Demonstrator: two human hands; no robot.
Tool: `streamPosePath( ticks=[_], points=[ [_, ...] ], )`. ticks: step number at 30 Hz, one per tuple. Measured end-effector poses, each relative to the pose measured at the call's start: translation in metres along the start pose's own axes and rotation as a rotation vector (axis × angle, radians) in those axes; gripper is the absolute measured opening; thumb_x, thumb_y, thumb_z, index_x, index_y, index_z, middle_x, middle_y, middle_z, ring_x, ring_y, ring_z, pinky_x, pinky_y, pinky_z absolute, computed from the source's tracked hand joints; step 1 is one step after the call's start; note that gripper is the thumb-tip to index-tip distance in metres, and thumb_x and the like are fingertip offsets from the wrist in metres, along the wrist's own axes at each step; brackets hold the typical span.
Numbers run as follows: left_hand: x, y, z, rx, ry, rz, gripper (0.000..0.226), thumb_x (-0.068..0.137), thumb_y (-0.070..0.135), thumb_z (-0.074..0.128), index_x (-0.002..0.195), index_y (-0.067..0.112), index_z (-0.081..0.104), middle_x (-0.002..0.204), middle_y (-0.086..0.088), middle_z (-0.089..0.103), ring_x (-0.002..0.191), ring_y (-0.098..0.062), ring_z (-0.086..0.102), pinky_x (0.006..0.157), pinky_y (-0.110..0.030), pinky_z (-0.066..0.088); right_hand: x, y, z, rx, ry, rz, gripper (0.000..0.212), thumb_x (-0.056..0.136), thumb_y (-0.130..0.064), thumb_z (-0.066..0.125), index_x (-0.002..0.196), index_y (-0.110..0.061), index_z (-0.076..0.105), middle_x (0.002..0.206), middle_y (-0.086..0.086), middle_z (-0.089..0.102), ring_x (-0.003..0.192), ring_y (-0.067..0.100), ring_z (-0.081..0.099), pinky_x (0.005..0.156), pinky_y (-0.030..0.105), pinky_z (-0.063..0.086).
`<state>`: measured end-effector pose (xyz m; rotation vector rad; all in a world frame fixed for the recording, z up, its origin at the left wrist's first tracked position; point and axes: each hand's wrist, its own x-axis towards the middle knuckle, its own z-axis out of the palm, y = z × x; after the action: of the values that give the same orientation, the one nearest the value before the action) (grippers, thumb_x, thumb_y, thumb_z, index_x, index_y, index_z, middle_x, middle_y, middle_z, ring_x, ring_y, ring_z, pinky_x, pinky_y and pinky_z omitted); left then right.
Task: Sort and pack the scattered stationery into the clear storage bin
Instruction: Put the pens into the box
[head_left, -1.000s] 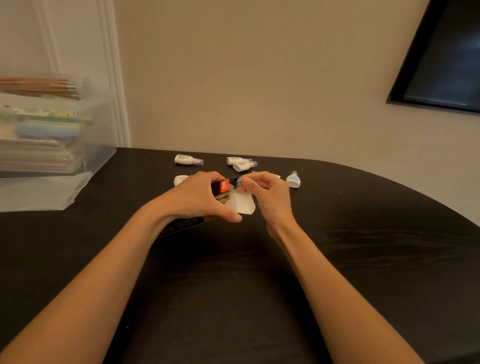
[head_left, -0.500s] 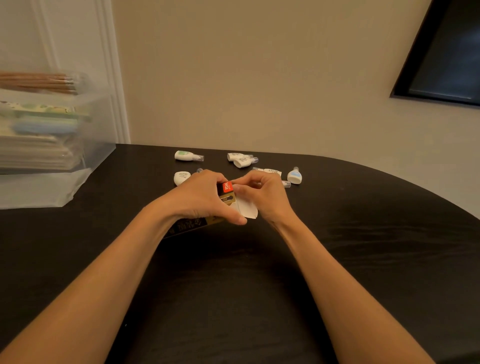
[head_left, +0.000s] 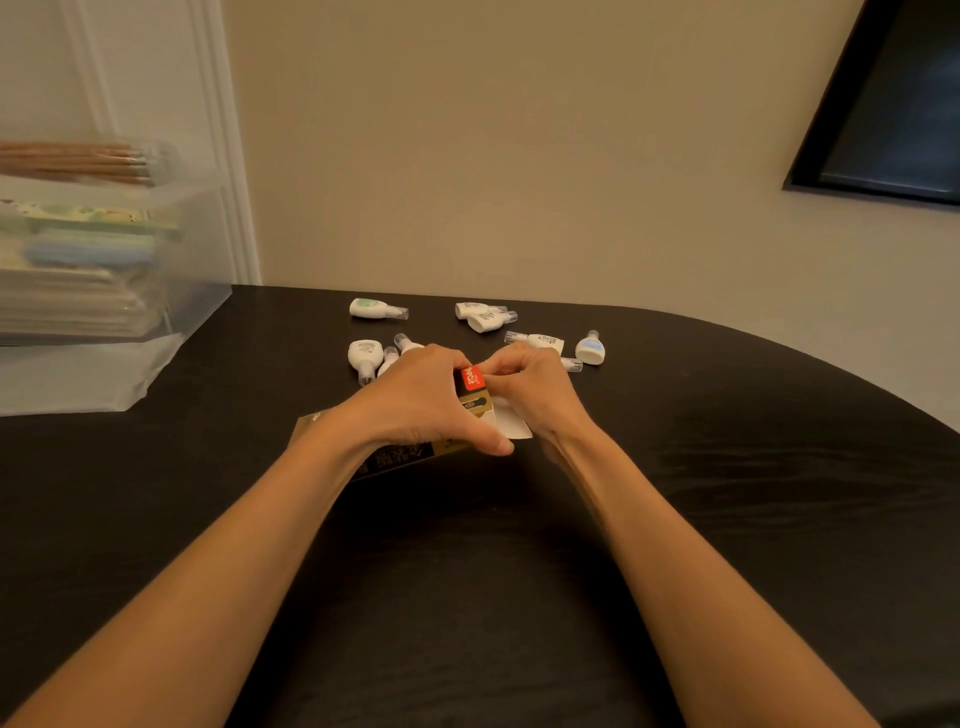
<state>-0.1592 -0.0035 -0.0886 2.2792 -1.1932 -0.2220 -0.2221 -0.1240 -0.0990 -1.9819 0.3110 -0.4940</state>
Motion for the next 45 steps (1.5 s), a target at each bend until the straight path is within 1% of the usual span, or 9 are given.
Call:
streamPosePath(
  ticks=[8,13,16,20,25,29,32,35,45],
  points=[
    [0.001,0.0,0.005,0.021,0.001,-0.003,0.052,0.059,0.047,0.081,0.094,0.017,0.056,0.088,0.001,0.056,0.081,-0.013,0.053,0.066,-0.024,0.043,0.002,0.005,0.005,0.013,-0.044,0.09,0.027,0.087,-0.004,0.057,0.065,-0.018,0.064,0.102,0.003,0.058,0.093,0.01,0.054,0.078,0.022,0.042],
    [0.0,0.005,0.005,-0.012,0.02,-0.04,0.062,0.058,0.047,0.082,0.106,0.018,0.054,0.098,0.002,0.056,0.091,-0.014,0.054,0.074,-0.025,0.045,-0.002,0.002,-0.002,0.079,-0.118,0.14,0.02,0.089,-0.007,0.056,0.076,-0.016,0.069,0.082,-0.004,0.065,0.086,0.008,0.06,0.081,0.026,0.047],
    [0.002,0.011,0.001,-0.04,0.104,-0.102,0.077,0.058,0.049,0.081,0.12,0.02,0.046,0.113,0.0,0.052,0.107,-0.018,0.048,0.088,-0.031,0.045,0.001,0.006,-0.015,0.447,-0.076,0.157,0.018,0.089,-0.007,0.053,0.093,-0.012,0.071,0.095,0.003,0.07,0.1,0.02,0.063,0.093,0.039,0.05],
    [0.006,0.016,-0.014,-0.159,0.399,-0.322,0.095,0.058,0.058,0.077,0.131,0.015,0.033,0.132,-0.008,0.041,0.125,-0.027,0.035,0.101,-0.041,0.036,0.001,0.017,-0.027,0.82,0.068,0.178,0.032,0.091,0.0,0.041,0.116,-0.008,0.059,0.11,0.01,0.067,0.108,0.023,0.062,0.097,0.037,0.047],
    [0.012,0.025,-0.032,-0.439,0.58,-0.355,0.095,0.067,0.065,0.066,0.133,0.016,0.018,0.14,-0.011,0.026,0.13,-0.028,0.026,0.107,-0.046,0.031,-0.007,-0.002,-0.007,0.289,-0.377,0.094,0.054,0.081,-0.002,0.06,0.13,-0.022,0.046,0.124,-0.001,0.059,0.121,0.014,0.052,0.103,0.036,0.041],
    [0.004,0.021,-0.043,-0.679,0.403,-0.254,0.09,0.082,0.052,0.059,0.144,0.018,0.004,0.148,-0.01,0.025,0.131,-0.026,0.034,0.103,-0.04,0.033,0.001,-0.022,0.01,0.219,-0.17,0.063,0.042,0.087,-0.018,0.064,0.126,-0.017,0.051,0.12,0.0,0.062,0.112,0.013,0.058,0.102,0.035,0.043],
    [-0.007,0.001,-0.054,-0.672,0.283,-0.161,0.06,0.083,0.029,0.066,0.135,0.016,0.039,0.123,-0.001,0.056,0.108,-0.012,0.053,0.078,-0.022,0.044,0.006,-0.026,0.005,0.281,-0.16,0.054,0.041,0.09,-0.012,0.058,0.129,-0.017,0.048,0.123,0.001,0.06,0.115,0.014,0.056,0.095,0.028,0.046],
    [-0.01,-0.007,-0.058,-0.667,0.305,-0.109,0.033,0.079,0.018,0.071,0.11,0.017,0.061,0.093,0.011,0.064,0.087,-0.002,0.059,0.062,-0.015,0.039,0.008,-0.031,0.001,0.23,-0.213,0.047,0.048,0.086,-0.006,0.062,0.131,-0.015,0.046,0.121,0.0,0.06,0.115,0.014,0.055,0.1,0.035,0.044],
    [-0.005,-0.005,-0.067,-0.642,0.383,0.071,0.042,0.078,0.012,0.072,0.115,0.024,0.055,0.104,0.009,0.062,0.094,-0.002,0.058,0.08,-0.02,0.049,0.016,-0.051,-0.006,0.18,-0.074,-0.084,0.045,0.077,-0.003,0.071,0.113,-0.026,0.055,0.107,-0.003,0.066,0.103,0.011,0.062,0.089,0.031,0.052]
  ],
)
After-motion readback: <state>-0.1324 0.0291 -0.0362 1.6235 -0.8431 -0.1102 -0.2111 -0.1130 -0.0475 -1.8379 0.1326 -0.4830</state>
